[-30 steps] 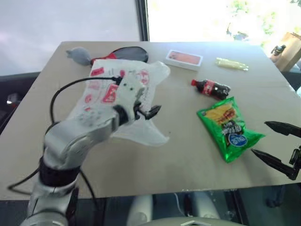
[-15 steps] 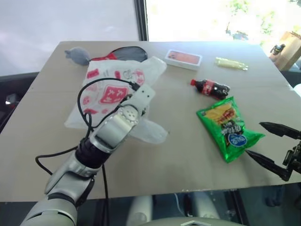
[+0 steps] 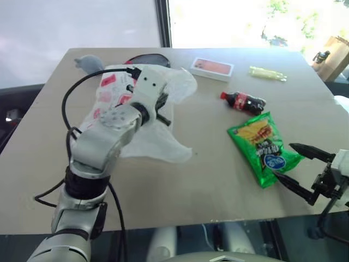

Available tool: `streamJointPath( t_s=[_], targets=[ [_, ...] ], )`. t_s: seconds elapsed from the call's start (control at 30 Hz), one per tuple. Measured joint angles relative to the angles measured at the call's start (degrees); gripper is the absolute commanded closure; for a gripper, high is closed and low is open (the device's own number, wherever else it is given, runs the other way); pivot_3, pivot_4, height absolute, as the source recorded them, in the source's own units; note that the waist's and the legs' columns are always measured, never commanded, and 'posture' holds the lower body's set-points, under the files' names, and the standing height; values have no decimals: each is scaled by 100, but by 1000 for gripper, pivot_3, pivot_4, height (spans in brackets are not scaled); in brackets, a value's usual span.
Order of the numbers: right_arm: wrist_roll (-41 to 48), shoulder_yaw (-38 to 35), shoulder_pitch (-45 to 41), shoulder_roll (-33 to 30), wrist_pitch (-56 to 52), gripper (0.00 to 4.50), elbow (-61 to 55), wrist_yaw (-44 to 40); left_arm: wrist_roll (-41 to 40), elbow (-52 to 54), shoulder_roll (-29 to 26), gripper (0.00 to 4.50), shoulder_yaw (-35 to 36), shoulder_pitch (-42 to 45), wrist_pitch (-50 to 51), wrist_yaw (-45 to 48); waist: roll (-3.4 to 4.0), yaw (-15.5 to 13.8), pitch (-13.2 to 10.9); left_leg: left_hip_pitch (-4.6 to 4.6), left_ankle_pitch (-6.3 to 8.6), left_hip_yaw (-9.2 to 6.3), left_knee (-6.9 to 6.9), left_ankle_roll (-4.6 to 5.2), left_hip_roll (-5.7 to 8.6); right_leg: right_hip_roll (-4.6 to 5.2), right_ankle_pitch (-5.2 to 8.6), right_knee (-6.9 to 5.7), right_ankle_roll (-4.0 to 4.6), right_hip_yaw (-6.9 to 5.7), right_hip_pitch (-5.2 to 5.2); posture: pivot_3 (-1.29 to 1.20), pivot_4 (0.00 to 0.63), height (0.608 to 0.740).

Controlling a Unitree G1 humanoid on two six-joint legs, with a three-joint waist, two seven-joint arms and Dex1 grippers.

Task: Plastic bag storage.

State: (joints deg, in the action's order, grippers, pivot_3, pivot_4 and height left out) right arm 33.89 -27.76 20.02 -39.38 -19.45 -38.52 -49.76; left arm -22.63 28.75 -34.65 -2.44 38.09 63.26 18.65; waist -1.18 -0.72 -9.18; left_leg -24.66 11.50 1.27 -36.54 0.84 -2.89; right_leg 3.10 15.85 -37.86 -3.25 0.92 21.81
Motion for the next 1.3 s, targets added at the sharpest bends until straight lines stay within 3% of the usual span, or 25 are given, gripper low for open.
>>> streamJointPath(
  t_s=[0.23,0.43,0.6,0.83,1.1,1.3],
  targets=[
    [-192,410,-344,2,-102,0,91,355,-344,13,-351,4393,242,-15,-67,688,-1,-4,-1,-2,0,1,-3,0,2,0,0,0,-1,2,0,0,150,740],
    [-423,693,-727,14,-182,0,327,703,340,-78,-712,4393,113,-54,-290,392,-2,0,-1,1,0,0,-4,0,1,-2,0,-3,-1,1,0,0,150,740],
    [-1262,1069,-1414,44,-158,0,710,1345,436,-25,-393,4393,256,-58,5,88,-3,-7,-1,-5,0,0,-10,0,1,-1,0,-5,-1,0,2,0,150,740],
    [-1576,1666,-2610,-610,-1717,0,1089,1702,-3,137,97,4393,999,-54,332,118,0,12,-3,-3,-1,1,-11,0,0,-2,-1,-10,-1,1,3,0,150,740],
    [-2041,2442,-4343,-611,-2016,0,2668,1771,-151,265,176,4393,1270,-127,401,74,0,12,-4,-5,0,2,-11,0,0,-3,-2,-8,-1,3,3,0,150,740],
    [-2583,3163,-5519,-205,-1550,0,4180,1648,-168,350,108,4393,1308,-153,402,26,1,36,-6,-5,-1,4,-10,0,0,-3,-2,-9,-2,4,6,0,150,740]
  ],
)
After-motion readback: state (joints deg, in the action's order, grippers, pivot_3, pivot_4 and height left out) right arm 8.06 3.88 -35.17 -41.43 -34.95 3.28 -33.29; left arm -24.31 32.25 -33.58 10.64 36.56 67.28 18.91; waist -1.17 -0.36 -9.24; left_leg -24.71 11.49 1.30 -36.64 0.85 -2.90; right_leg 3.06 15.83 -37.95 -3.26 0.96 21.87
